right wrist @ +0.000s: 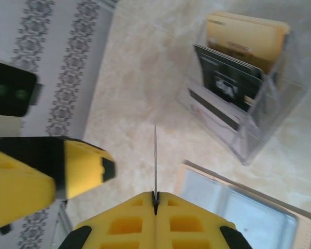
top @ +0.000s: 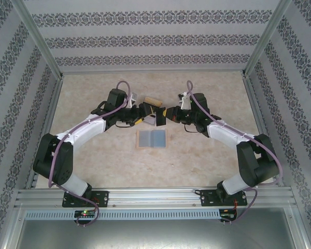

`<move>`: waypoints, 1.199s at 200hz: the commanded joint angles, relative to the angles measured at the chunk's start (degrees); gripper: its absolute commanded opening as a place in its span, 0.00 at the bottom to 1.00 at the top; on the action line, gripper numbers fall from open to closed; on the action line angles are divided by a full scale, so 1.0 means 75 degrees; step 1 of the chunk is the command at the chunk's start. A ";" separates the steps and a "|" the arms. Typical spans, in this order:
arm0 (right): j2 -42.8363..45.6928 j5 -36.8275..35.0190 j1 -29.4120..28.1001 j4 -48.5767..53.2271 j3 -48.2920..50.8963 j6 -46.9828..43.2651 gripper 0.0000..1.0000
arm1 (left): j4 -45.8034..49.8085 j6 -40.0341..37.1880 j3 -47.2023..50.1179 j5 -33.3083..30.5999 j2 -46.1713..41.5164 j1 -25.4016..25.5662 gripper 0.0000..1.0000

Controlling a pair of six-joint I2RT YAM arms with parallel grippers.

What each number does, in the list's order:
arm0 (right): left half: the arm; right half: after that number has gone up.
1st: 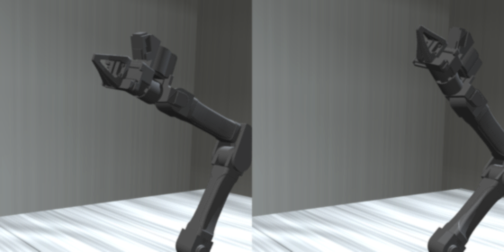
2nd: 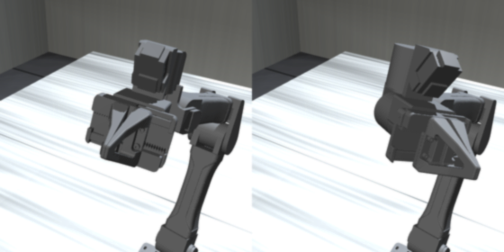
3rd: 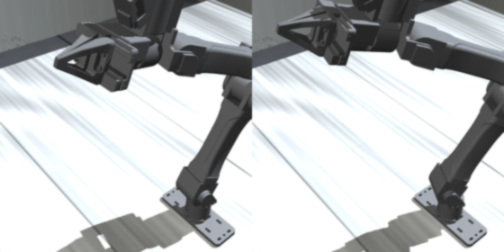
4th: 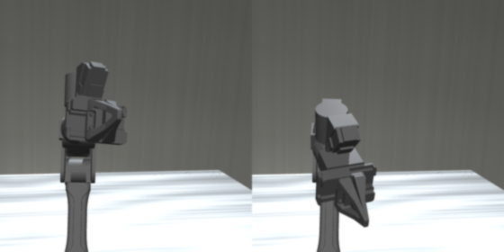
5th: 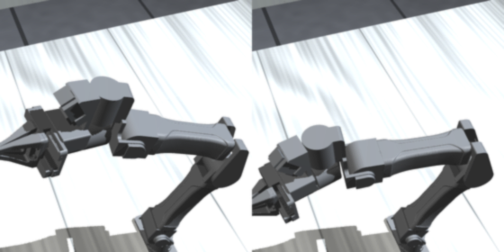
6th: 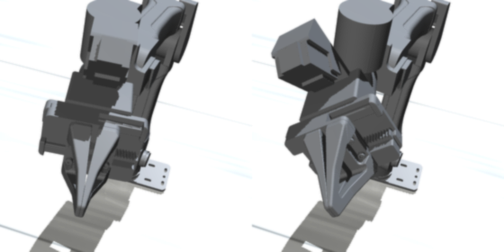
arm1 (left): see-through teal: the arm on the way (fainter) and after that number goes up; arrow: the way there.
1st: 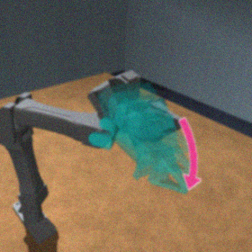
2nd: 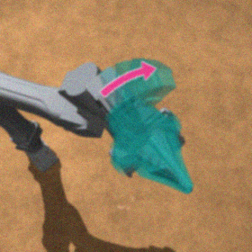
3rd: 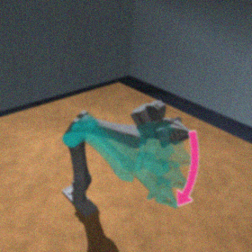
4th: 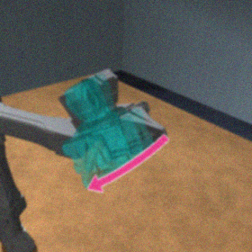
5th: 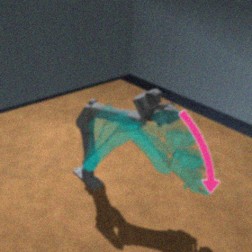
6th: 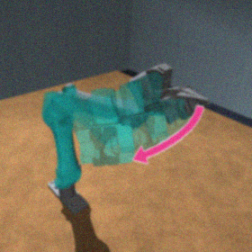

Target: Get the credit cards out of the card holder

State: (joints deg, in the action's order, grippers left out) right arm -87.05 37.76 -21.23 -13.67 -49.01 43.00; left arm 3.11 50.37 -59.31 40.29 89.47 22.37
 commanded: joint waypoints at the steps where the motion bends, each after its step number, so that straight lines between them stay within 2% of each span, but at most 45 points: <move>1: -0.0162 0.1115 0.0162 -0.1526 -0.0152 0.0732 0.00 | -0.1854 0.0891 0.0048 0.1049 0.0154 -0.0068 0.78; 28: -0.0473 0.1678 0.0297 -0.3042 -0.0046 0.1831 0.00 | -0.2160 0.1020 -0.0172 0.1302 0.0333 -0.0072 0.76; 66: -0.1016 0.2060 0.0509 -0.4877 0.0106 0.3233 0.00 | -0.2569 0.1091 -0.0350 0.1536 0.0442 -0.0066 0.63; 119: -0.0995 0.2183 0.0564 -0.5021 0.0160 0.3419 0.00 | -0.2842 0.0998 -0.0270 0.1270 0.0180 -0.0109 0.42; 153: -0.0949 0.2199 0.0571 -0.5146 0.0241 0.3578 0.00 | -0.3976 0.1813 -0.0199 0.1209 0.0313 -0.0099 0.17; 172: -0.0877 0.2184 0.0564 -0.5170 0.0289 0.3689 0.00 | -0.4102 0.1931 -0.0123 0.1116 0.0236 -0.0091 0.06; 205: -0.0667 0.1970 0.0508 -0.5307 0.0416 0.4127 0.24 | -0.4148 0.2145 0.0006 0.0737 0.0119 -0.0043 0.00; 225: -0.0573 0.1871 0.0336 -0.5342 0.0430 0.4382 0.27 | -0.4267 0.2326 0.0055 0.0510 0.0078 -0.0028 0.00; 240: -0.0519 0.1773 0.0266 -0.5487 0.0482 0.4644 0.26 | -0.4276 0.2422 0.0043 0.0362 0.0075 -0.0025 0.00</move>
State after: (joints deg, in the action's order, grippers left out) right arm -93.34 51.90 -17.93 -50.57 -46.22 74.46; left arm -24.53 66.15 -59.44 45.95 92.03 22.06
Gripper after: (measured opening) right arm 0.271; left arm 0.058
